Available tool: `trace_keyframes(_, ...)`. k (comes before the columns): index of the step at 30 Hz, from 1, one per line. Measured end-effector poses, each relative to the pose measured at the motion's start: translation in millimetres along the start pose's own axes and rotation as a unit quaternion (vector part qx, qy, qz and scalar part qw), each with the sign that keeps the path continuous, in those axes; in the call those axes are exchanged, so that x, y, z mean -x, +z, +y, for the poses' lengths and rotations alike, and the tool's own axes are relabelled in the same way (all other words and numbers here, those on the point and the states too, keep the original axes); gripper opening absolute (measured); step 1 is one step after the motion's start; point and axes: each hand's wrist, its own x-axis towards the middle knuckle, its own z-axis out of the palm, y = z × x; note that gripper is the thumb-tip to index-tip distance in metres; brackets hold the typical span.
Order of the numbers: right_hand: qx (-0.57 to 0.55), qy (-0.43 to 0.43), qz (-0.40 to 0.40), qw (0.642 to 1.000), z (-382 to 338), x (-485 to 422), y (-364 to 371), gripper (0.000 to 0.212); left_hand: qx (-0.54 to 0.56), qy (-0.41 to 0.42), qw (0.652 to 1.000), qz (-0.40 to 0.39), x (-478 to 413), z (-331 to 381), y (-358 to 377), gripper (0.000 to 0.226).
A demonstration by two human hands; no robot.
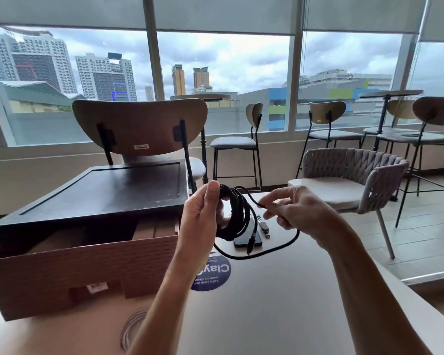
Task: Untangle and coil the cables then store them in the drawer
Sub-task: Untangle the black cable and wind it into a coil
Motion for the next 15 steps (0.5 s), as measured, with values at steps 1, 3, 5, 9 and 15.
trace_keyframes(1, 0.017, 0.001, 0.003, 1.000, 0.3, -0.2, -0.2, 0.015, -0.017, 0.001, 1.000, 0.007, -0.4, -0.9, 1.2, 0.039)
trace_keyframes(3, 0.055, 0.009, 0.004, 0.998, -0.3, 0.2, -1.0, 0.023, -0.062, 0.011, 0.998, 0.023, -1.2, -2.3, 3.1, 0.041)
trace_keyframes(5, 0.071, 0.019, 0.001, 0.997, -1.6, 0.5, -0.9, 0.030, -0.114, 0.028, 0.992, 0.042, -2.1, -6.8, 1.0, 0.042)
trace_keyframes(9, 0.043, 0.008, 0.008, 0.999, -3.7, 0.5, 0.1, 0.027, -0.177, 0.058, 0.981, 0.054, -4.1, -16.0, -5.3, 0.053)
trace_keyframes(15, 0.055, -0.141, -0.056, 0.987, -7.7, 2.9, 5.3, 0.015, -0.218, 0.070, 0.974, 0.006, 4.2, -5.1, 3.0, 0.046)
